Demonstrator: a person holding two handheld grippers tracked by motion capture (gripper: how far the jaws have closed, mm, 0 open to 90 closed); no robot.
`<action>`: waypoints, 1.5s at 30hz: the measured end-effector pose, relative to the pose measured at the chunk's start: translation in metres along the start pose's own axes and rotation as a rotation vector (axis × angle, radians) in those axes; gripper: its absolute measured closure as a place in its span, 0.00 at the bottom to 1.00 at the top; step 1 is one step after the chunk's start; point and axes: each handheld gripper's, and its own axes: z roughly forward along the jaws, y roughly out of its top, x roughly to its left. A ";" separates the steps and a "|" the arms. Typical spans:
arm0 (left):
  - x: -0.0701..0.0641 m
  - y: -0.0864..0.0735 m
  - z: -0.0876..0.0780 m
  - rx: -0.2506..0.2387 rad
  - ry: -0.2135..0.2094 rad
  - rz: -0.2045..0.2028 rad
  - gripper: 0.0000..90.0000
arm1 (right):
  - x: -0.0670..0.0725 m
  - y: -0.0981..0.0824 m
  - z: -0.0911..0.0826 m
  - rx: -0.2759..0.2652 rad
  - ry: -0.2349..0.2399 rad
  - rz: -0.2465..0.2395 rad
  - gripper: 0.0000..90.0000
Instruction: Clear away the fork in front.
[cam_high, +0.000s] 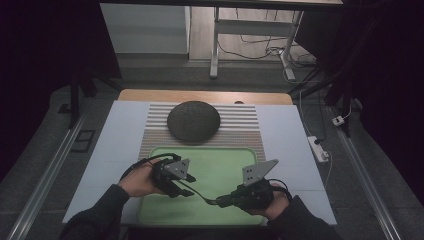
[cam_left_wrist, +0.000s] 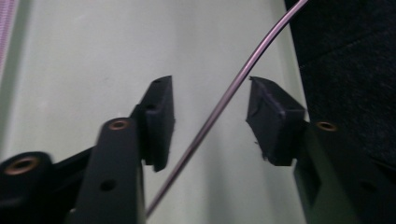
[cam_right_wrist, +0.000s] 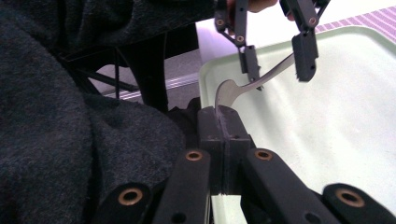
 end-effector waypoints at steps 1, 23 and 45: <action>0.000 0.000 0.000 0.009 -0.005 0.015 0.63 | 0.000 0.000 0.000 0.005 0.004 -0.001 1.00; -0.009 0.002 0.011 0.056 -0.078 0.301 0.93 | -0.002 0.000 0.005 0.042 0.043 -0.015 0.98; -0.001 -0.006 0.004 0.073 -0.025 -0.037 0.95 | -0.012 -0.005 -0.011 0.007 -0.289 0.015 0.47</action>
